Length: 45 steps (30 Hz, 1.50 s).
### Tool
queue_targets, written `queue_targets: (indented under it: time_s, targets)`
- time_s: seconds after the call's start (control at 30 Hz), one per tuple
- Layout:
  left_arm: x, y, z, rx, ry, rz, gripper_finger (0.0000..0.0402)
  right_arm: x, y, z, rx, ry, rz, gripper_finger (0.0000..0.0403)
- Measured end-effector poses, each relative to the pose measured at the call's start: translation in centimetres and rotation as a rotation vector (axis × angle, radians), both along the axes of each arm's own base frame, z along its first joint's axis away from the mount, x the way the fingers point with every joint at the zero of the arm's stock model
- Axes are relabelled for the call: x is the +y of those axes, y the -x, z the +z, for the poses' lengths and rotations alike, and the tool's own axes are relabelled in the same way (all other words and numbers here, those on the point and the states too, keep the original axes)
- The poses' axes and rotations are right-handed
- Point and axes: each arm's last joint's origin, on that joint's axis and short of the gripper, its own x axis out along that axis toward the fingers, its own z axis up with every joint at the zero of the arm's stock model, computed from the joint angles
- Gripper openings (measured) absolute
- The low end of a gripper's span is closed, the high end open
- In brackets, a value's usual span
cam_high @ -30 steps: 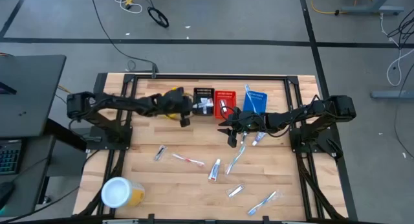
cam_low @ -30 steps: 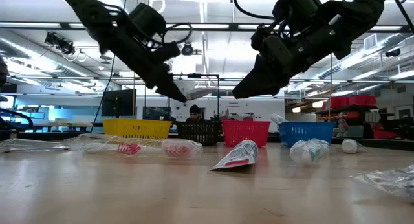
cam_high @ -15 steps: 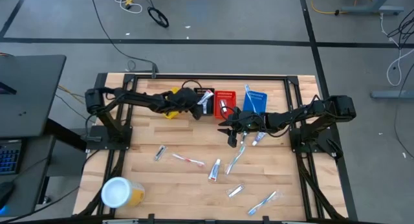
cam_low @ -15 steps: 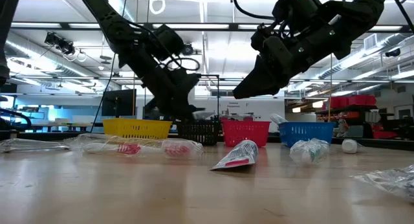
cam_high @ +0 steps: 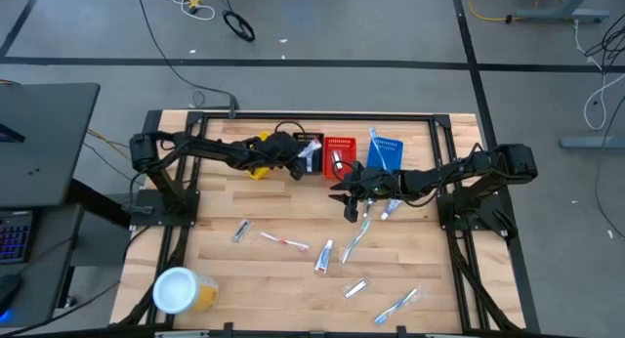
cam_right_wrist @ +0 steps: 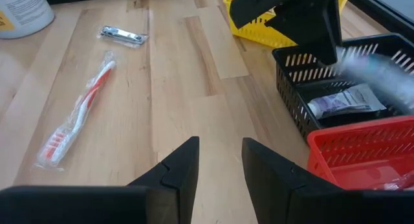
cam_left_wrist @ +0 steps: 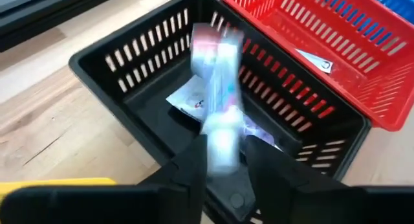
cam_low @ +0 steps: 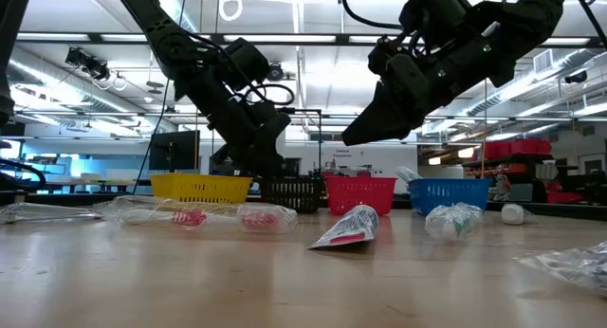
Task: Pick & Place Travel size toiletries
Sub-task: Put the white toothpaste into the black basket, then put the silver nail cutter into the red basket
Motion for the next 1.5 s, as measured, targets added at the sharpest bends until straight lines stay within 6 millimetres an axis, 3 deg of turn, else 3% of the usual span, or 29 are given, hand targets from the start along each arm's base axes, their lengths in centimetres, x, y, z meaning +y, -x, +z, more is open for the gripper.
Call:
queue_targets:
  time_s: [0.2,0.37,0.6,0.83,1.13,1.33,1.5]
  targets:
    - [-0.1,0.0,0.2,0.001,-0.003,-0.046,0.0162,0.0,0.0,0.0,0.000,0.000,0.000,0.0126]
    - [-0.6,0.0,1.2,-0.013,-0.036,-0.270,0.0170,0.0,0.0,0.0,0.000,0.000,0.000,0.0126]
    - [-2.2,0.4,3.3,-0.127,0.081,-0.598,0.0159,0.3,0.0,0.0,0.006,0.008,0.016,0.0126]
    - [-6.1,0.0,3.3,-0.103,0.132,-0.782,0.0158,1.2,0.0,-0.1,0.008,-0.040,0.119,0.0138]
    - [-12.6,0.1,2.5,0.046,0.048,-0.962,0.0158,1.2,0.1,-0.1,0.015,-0.026,0.074,0.0167]
    - [-15.6,0.6,2.2,0.107,0.059,-0.973,0.0158,1.2,1.4,-1.9,0.238,-0.068,0.042,0.0167]
    - [-16.6,0.8,2.0,0.160,-0.021,-0.916,0.0158,1.2,2.4,-2.7,0.370,-0.097,0.012,0.0167]
